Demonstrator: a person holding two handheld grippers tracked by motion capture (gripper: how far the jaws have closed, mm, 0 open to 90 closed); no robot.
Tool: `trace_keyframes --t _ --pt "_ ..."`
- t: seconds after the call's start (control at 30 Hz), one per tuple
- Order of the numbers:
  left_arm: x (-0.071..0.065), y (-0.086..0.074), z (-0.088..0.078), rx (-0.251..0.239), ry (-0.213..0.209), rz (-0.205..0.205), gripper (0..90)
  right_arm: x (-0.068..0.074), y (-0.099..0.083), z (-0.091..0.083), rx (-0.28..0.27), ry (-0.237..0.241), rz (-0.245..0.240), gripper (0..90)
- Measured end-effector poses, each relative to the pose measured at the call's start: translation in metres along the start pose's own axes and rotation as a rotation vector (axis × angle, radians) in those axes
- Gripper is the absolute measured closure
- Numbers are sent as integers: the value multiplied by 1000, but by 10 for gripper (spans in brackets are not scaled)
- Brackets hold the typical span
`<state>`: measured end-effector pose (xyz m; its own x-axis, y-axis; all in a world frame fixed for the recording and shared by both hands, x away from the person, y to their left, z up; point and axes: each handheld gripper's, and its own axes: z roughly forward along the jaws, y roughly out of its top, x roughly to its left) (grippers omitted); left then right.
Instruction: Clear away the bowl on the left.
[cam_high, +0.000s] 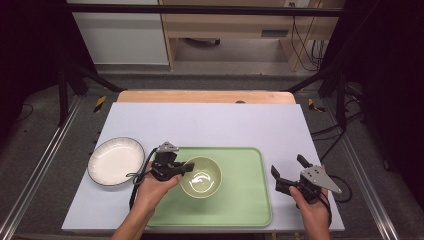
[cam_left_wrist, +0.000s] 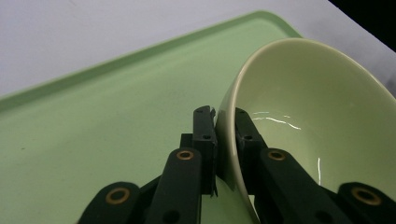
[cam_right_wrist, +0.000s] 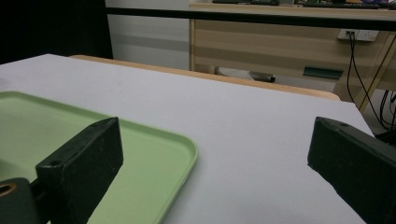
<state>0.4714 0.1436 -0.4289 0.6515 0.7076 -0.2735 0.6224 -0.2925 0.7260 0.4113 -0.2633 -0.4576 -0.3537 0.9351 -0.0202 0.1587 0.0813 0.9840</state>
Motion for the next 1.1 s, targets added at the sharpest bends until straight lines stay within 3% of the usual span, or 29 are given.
trace_keyframes --t 0.57,0.8,1.1 --pt "-3 -2 7 20 -11 11 823 1 0 0 4 2 -2 37" --pt "0 -3 9 31 -34 -9 823 0 -1 1 5 2 -6 36" --pt "1 -5 13 49 -29 -10 822 1 -1 1 7 3 -4 37"
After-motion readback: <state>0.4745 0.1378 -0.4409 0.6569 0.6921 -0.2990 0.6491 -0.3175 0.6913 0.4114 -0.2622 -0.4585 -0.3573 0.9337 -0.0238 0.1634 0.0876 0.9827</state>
